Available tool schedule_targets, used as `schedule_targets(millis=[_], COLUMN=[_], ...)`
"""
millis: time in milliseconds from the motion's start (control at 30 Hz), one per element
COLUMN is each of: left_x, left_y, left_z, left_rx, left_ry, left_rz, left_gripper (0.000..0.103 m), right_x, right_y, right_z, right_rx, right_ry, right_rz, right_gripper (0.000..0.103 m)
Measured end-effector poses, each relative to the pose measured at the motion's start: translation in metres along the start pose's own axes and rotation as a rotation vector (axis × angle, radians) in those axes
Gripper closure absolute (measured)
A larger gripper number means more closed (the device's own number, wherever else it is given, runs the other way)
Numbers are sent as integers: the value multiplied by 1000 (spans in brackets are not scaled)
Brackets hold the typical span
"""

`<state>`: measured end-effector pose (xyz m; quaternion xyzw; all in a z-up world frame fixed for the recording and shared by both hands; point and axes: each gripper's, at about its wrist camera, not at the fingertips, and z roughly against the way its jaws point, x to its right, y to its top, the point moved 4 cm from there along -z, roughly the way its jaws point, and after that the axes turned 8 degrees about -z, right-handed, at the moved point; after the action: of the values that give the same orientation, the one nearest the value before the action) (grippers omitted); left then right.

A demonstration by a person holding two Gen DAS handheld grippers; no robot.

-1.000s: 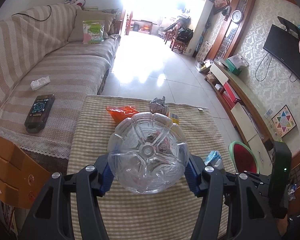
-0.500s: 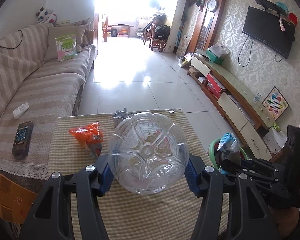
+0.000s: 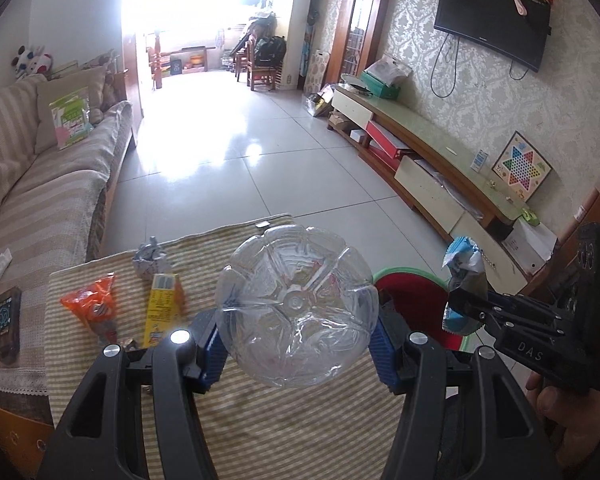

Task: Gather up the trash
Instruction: 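Carry the bottle and wrapper over the red bin with both tools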

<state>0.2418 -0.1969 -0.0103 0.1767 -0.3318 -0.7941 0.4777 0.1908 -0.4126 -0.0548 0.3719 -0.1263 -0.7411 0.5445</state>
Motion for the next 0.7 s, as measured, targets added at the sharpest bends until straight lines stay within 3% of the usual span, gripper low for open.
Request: schedule_targets(millis=[367, 700], left_x=[86, 147], left_y=[23, 16], left_z=[-64, -113], left_rx=[-58, -144], left_ry=[-116, -172], left_rz=[-93, -183], left_gripper=[47, 47], right_x=[100, 150], right_y=[9, 2], right_z=[7, -11], right_rx=[21, -8], right_ry=[-87, -113], right_rz=[-133, -213], right_gripper=[75, 75])
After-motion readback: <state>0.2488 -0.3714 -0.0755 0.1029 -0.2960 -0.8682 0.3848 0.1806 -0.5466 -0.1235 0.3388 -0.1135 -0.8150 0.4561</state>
